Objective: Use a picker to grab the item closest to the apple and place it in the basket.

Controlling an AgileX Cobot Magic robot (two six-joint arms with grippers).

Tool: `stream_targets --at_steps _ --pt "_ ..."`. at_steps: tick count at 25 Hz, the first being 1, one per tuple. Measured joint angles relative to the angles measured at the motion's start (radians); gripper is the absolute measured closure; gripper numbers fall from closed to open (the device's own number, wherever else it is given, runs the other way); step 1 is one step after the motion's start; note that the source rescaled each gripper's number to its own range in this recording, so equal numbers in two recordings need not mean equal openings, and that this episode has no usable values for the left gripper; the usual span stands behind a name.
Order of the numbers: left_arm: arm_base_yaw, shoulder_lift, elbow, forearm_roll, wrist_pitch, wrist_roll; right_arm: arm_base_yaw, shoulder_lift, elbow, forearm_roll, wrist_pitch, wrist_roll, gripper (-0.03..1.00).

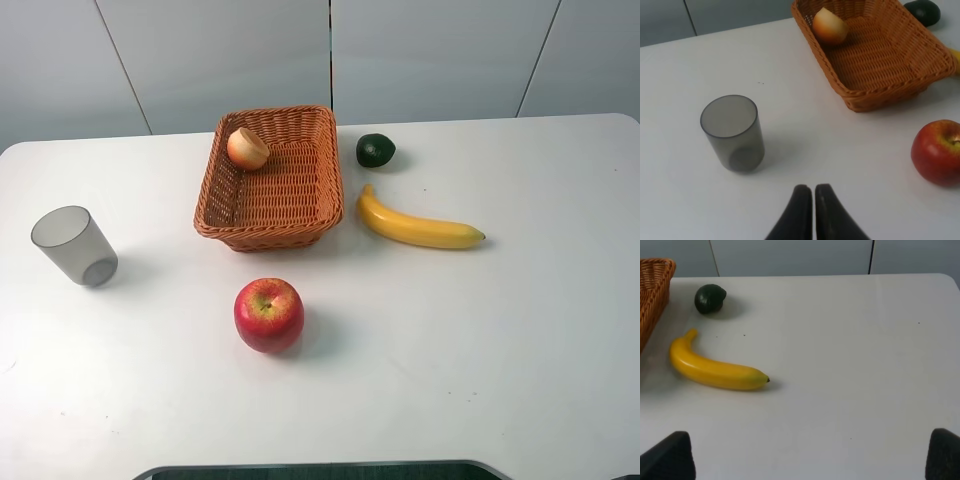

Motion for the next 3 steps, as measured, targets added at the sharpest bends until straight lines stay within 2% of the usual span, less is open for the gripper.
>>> stream_targets --at_steps 3 --pt "0.000 0.000 0.000 0.000 0.000 0.000 0.000 0.000 0.000 0.000 0.000 0.000 -0.03"
